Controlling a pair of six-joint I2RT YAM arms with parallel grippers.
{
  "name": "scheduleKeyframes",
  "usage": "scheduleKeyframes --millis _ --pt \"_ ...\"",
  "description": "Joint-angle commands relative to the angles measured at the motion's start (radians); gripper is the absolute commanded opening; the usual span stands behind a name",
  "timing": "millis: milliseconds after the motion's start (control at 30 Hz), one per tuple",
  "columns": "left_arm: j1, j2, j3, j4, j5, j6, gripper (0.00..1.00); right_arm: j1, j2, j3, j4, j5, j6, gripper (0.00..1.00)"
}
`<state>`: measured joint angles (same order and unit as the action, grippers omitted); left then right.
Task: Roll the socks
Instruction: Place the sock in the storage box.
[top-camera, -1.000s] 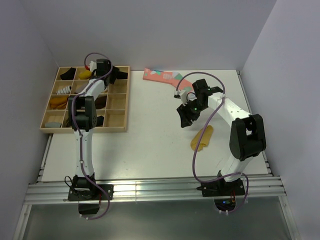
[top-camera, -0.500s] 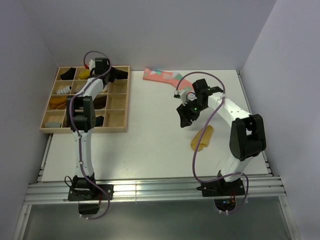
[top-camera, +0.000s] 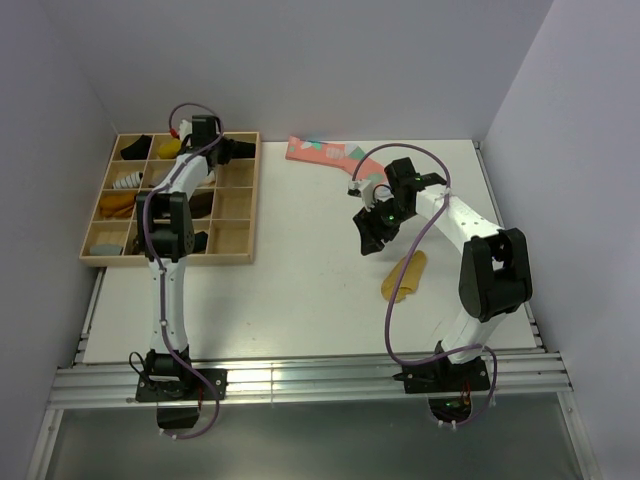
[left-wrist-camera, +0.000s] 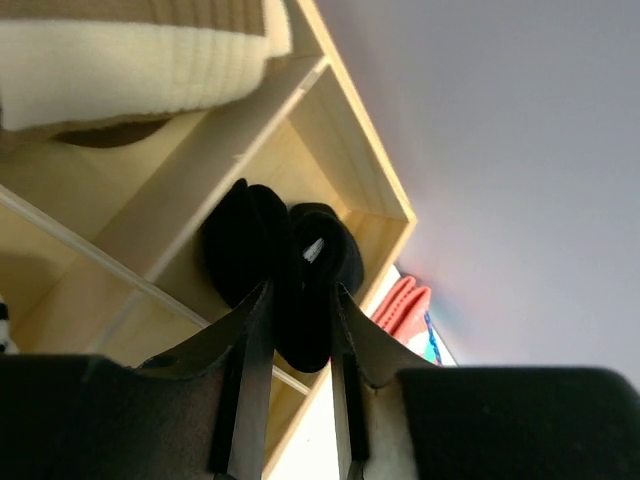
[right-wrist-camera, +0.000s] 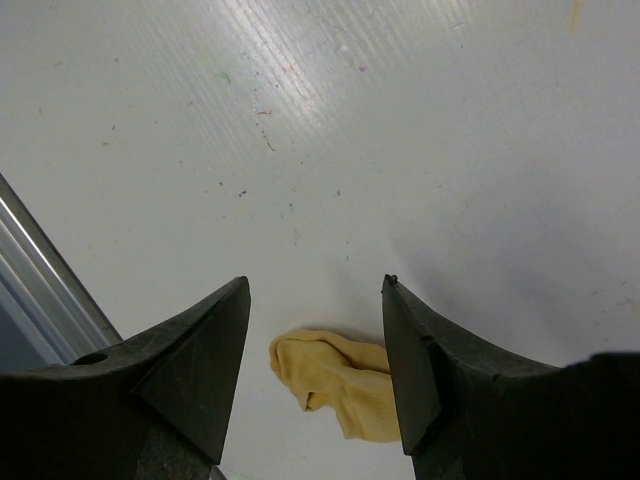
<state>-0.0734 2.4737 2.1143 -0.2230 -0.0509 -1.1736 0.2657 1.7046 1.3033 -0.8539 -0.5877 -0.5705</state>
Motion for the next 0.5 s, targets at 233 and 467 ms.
scheduleKeyframes --millis 233,467 --pt "0.026 0.056 0.079 -0.088 -0.032 -0.02 0.32 -0.01 -0.008 0.01 -0.016 -0.007 -0.023 0.63" --pt "0.037 -0.008 -0.037 -0.004 -0.001 -0.023 0.45 -0.011 0.009 0.03 -0.05 -0.021 -0.035 0.63"
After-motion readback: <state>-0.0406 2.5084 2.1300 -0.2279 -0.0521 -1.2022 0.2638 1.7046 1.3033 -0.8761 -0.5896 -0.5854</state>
